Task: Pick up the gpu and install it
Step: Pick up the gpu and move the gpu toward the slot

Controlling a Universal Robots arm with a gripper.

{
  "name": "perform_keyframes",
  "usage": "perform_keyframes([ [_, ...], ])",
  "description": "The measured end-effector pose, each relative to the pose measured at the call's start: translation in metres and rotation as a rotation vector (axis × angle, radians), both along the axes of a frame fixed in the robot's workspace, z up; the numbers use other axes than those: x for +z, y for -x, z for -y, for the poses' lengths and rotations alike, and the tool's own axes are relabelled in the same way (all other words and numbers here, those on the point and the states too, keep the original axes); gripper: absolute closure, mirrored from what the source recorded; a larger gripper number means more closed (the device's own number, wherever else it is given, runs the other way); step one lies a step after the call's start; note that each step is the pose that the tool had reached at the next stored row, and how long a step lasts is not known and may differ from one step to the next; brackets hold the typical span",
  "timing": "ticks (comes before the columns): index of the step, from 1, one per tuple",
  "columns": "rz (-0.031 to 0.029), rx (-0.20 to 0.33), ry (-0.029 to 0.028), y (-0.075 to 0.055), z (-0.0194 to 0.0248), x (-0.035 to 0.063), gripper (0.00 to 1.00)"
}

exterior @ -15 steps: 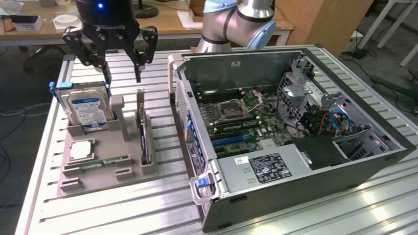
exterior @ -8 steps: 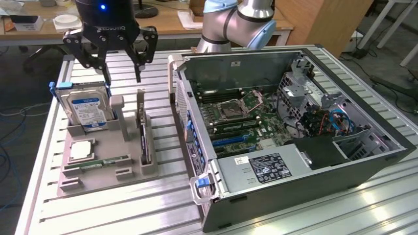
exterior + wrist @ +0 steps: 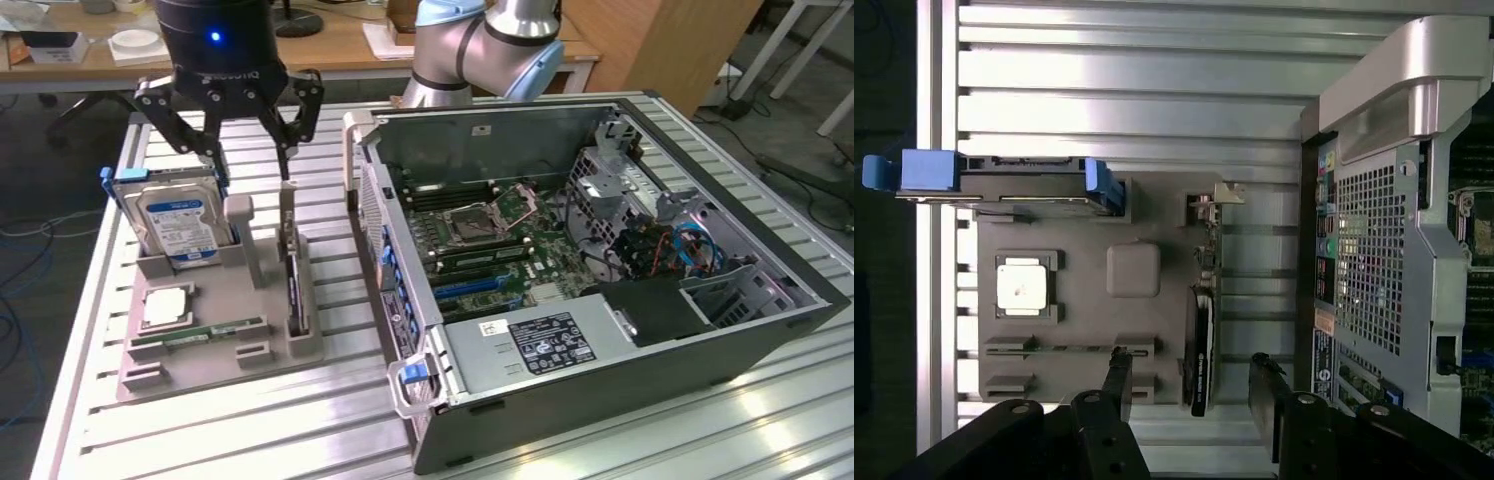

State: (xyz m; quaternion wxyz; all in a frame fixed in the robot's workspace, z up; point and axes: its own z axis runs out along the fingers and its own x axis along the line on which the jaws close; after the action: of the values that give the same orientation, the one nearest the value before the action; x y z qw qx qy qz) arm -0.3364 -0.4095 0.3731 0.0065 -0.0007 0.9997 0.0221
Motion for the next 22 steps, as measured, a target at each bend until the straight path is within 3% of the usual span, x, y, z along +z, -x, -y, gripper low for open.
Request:
perform_keyframes([
  [12, 0.0001, 0.000, 0.0000, -0.002, 0.0016, -0.0193, 0.41],
  [22, 0.0000, 0.001, 0.0000, -0.010, 0.0030, -0.0313, 0.41],
])
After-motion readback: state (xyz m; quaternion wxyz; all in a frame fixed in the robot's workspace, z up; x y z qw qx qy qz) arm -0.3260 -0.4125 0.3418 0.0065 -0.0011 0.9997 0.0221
